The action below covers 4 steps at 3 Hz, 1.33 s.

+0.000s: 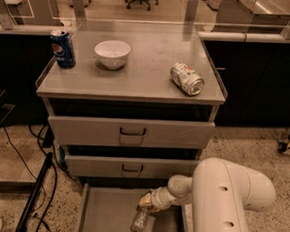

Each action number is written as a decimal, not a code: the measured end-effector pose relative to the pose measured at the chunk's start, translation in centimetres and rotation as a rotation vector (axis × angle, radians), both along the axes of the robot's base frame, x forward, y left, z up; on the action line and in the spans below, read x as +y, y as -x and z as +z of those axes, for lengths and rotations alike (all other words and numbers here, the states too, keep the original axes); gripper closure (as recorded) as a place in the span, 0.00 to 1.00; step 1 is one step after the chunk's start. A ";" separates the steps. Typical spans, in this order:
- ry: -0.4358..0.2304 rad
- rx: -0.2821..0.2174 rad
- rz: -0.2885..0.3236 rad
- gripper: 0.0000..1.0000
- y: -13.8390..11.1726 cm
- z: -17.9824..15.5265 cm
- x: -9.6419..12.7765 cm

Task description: Place water bottle into bottom drawer

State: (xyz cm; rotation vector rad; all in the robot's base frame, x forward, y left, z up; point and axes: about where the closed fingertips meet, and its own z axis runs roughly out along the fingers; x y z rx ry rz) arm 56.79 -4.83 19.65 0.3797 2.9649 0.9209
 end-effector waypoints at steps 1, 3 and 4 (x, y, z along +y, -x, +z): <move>-0.014 0.010 -0.017 1.00 -0.7 -1.0 -0.2; -0.042 0.046 -0.042 1.00 -0.2 -4.3 1.9; -0.047 0.060 -0.051 1.00 0.3 -5.5 2.7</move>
Offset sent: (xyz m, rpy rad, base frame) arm 0.0067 0.0161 -0.0460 0.0560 0.0455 -0.0463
